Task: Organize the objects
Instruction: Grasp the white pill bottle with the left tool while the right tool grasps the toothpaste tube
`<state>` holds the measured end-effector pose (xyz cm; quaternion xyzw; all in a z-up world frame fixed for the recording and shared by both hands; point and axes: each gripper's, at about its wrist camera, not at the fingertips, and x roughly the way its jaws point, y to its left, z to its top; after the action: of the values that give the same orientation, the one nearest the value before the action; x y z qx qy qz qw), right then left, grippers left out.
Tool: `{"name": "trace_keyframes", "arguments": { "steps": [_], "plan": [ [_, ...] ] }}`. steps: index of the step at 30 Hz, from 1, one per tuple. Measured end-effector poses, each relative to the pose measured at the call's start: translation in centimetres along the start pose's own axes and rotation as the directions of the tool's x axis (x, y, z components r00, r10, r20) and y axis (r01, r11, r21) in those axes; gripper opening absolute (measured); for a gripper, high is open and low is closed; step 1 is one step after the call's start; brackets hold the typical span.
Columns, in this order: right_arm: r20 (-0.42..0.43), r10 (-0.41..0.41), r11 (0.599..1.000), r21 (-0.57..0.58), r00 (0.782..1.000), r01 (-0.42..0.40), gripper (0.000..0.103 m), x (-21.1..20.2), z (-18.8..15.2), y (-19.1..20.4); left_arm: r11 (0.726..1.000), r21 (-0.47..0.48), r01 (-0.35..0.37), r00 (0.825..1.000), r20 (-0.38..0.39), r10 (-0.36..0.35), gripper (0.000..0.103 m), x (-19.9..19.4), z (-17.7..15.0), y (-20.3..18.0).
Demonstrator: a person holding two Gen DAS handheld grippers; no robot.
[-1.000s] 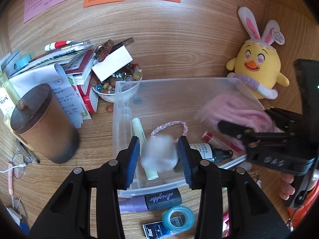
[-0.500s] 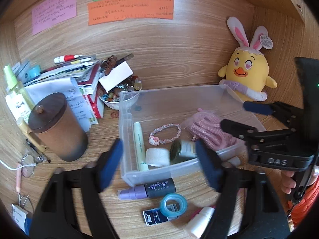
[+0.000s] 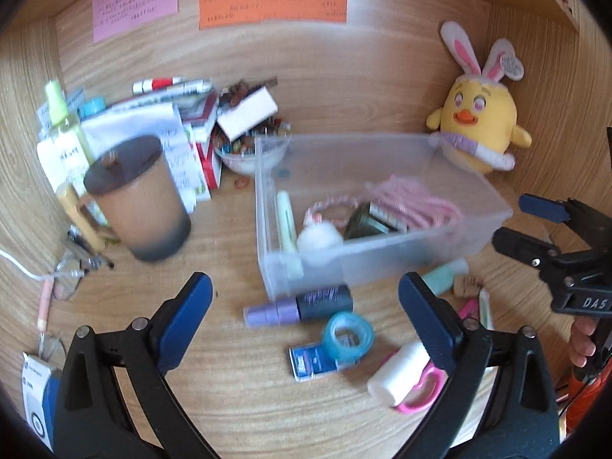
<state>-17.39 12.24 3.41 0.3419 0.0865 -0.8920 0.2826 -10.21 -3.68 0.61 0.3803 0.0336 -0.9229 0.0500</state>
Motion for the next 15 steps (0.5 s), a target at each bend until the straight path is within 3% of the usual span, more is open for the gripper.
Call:
{"name": "trace_keyframes", "arguments": {
  "steps": [6, 12, 15],
  "plan": [
    [-0.055, -0.011, 1.000, 0.028, 0.998, 0.013, 0.086, 0.0, -3.2, -0.6, 0.999, -0.007, 0.044, 0.997, -0.067, -0.045, 0.099, 0.9, -2.7, -0.5],
    [-0.118, -0.015, 0.999, 0.031, 0.993, 0.018, 0.085, 0.9, -6.0, 0.0, 0.993, 0.021, 0.112, 0.991, -0.074, -0.110, 0.099, 0.8, -4.8, -2.3],
    [-0.153, -0.008, 0.999, 0.030, 0.988, 0.013, 0.073, 1.5, -6.8, 0.2, 0.990, 0.058, 0.130, 0.989, -0.080, -0.125, 0.090, 1.0, -5.5, -3.4]
  ]
}}
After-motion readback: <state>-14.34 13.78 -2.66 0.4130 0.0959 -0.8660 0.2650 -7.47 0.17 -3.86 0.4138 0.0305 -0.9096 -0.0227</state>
